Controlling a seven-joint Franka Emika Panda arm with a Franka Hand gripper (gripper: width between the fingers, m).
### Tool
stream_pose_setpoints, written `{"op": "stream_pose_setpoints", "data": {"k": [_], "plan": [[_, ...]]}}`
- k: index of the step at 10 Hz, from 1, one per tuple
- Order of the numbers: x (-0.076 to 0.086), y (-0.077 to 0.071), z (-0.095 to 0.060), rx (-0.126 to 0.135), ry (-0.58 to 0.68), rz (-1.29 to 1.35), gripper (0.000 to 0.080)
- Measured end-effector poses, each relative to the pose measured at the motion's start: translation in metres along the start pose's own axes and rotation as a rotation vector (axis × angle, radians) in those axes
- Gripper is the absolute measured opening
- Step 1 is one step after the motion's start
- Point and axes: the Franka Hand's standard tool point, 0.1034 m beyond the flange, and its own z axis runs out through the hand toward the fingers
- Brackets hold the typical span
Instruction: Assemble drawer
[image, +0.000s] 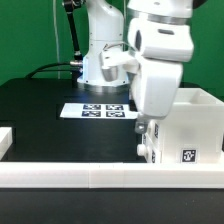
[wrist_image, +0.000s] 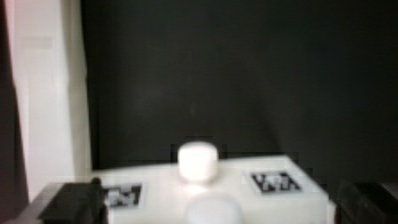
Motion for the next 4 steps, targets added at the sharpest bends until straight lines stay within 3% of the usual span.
{"op": "stream_pose_setpoints", "data": {"k": [2, 4], "plan": [[-0.024, -0.003, -0.004, -0.019, -0.005, -0.007, 0.0649], [-0.031, -0.013, -0.016, -0.078, 0.002, 0.008, 0.0649]]}}
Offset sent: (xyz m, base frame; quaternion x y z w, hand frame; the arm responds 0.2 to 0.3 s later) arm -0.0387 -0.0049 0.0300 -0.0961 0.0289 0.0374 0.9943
